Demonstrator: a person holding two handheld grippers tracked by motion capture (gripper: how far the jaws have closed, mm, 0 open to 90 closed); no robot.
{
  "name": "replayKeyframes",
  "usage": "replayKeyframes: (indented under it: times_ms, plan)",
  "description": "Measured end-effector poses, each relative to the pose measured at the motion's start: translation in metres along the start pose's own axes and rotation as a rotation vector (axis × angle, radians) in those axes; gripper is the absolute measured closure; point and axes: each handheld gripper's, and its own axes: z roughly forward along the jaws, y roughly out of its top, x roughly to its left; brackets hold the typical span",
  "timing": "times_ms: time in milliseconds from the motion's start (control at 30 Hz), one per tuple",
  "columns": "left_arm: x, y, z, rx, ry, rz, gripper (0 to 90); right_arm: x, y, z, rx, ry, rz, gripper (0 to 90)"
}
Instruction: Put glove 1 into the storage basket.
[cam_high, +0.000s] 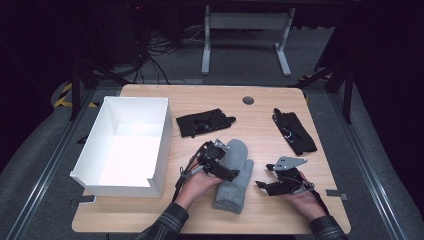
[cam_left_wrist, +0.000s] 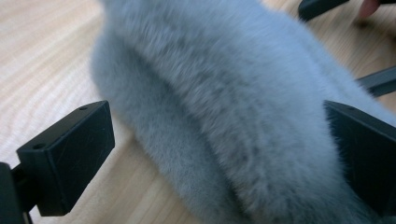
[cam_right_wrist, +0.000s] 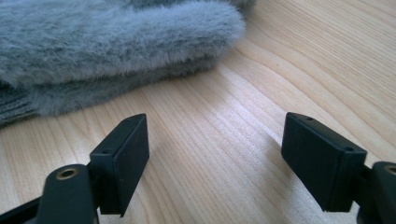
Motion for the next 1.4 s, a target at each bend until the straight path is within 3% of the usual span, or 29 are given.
replayKeyframes:
  times_ms: [100, 133, 233, 367, 467, 600, 767, 967, 1167, 1400]
  plan:
    - [0.002, -0.002, 0.004, 0.010, -0.016, -0.014, 0.8, 0.000, 0.000, 0.000, -0.002, 0.000, 0.000, 23.8]
    - [0.004, -0.004, 0.006, 0.019, -0.038, -0.025, 1.9, 0.000, 0.000, 0.000, -0.003, 0.000, 0.000, 23.8]
    - [0.005, -0.004, 0.004, 0.020, -0.067, -0.009, 10.0, 0.000, 0.000, 0.000, -0.005, 0.000, -0.002, 23.7]
    - [0.006, -0.004, 0.001, 0.030, -0.129, -0.009, 28.6, -0.001, -0.001, 0.000, -0.011, 0.002, -0.007, 23.5]
    - [0.008, -0.005, 0.000, 0.036, -0.176, -0.009, 49.1, -0.001, -0.002, 0.000, -0.015, 0.000, -0.011, 22.9]
    - [0.006, -0.003, -0.004, 0.053, -0.162, 0.010, 66.4, -0.001, -0.001, 0.001, -0.012, 0.000, -0.013, 21.5]
    - [0.003, -0.001, -0.007, 0.054, -0.143, 0.022, 72.9, -0.001, -0.001, 0.001, -0.011, -0.001, -0.012, 20.7]
    - [0.000, 0.004, -0.015, 0.036, -0.134, 0.024, 74.3, -0.001, -0.001, 0.001, -0.010, -0.003, -0.010, 20.1]
    - [-0.003, 0.009, -0.031, -0.008, -0.128, 0.034, 74.5, -0.001, -0.001, 0.001, -0.009, -0.003, -0.009, 19.8]
    - [-0.009, 0.020, -0.065, -0.077, -0.109, 0.056, 74.5, -0.001, -0.001, 0.002, -0.010, -0.004, -0.008, 19.3]
